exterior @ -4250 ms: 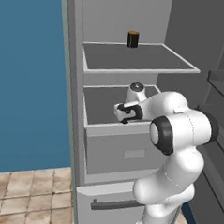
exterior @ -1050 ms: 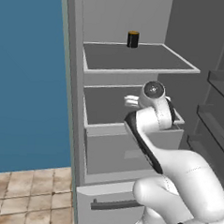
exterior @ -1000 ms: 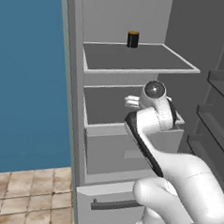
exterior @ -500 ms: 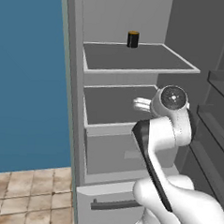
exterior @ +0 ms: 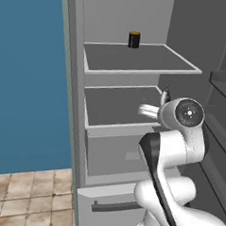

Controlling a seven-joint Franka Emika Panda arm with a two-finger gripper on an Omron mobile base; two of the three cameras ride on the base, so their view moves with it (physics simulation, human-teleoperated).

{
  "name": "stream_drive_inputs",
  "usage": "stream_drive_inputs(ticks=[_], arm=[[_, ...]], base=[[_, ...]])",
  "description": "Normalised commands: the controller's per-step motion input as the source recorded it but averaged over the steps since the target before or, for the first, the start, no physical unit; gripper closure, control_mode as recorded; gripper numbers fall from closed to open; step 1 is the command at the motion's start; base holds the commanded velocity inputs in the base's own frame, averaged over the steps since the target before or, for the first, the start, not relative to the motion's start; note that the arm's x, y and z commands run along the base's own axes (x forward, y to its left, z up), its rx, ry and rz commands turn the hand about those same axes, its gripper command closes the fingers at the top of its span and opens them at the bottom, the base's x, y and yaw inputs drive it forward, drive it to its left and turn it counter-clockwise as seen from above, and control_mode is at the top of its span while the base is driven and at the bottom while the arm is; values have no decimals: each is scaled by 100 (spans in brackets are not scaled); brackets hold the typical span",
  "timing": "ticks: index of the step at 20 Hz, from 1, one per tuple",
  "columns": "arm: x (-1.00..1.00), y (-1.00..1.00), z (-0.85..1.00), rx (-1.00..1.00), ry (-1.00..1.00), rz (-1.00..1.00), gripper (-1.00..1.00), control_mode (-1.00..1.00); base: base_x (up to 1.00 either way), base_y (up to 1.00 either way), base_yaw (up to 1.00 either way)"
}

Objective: Take the fish out of the fridge, briefly rinse it in the sink, and place it on the tray next to the sink.

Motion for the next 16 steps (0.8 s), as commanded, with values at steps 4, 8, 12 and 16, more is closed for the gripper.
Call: stream_drive_inputs(ticks=[4,8,12,16], arm=[[0,0,0,0,0,0,100,100],[0,0,0,0,0,0,100,100],[0,0,0,0,0,0,100,100],[0,0,0,0,0,0,100,100]], base=[[-100,14,48],[-62,6,71],[-16,0,90],[-7,0,96]])
